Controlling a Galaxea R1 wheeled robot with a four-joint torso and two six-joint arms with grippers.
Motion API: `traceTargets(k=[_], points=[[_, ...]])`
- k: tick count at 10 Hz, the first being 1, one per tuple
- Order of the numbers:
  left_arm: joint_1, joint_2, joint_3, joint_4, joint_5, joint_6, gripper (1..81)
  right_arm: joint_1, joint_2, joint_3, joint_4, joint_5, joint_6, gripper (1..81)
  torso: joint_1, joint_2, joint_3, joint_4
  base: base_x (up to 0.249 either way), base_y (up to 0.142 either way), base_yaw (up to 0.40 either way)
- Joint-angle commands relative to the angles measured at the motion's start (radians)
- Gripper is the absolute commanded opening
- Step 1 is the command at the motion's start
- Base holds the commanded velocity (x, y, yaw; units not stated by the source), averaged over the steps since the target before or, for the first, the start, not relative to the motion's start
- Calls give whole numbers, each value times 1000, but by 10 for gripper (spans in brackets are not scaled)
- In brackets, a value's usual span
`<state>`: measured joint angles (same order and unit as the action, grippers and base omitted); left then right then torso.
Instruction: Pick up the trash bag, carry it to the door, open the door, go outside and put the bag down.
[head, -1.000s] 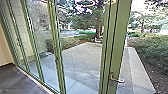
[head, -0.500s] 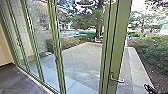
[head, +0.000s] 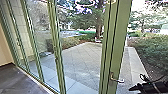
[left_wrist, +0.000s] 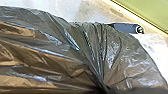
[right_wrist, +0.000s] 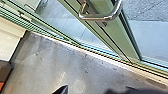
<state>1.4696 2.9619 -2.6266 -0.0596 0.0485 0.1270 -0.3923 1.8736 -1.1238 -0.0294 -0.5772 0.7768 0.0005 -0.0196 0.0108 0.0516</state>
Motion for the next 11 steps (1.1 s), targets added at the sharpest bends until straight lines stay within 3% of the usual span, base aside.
traceTargets(k=[1,7,11], points=[[-59,5,-10,-8,54,0,10,128,38,-60,14,-38,70,811,0,0,0,0,0,0,0],[-61,2,-10,-9,54,-1,10,143,156,-252,16,-39,199,811,1,0,0,0,0,0,0],[-59,2,-10,-11,56,-3,10,186,230,-360,20,-39,231,811,1,0,0,0,0,0,0]])
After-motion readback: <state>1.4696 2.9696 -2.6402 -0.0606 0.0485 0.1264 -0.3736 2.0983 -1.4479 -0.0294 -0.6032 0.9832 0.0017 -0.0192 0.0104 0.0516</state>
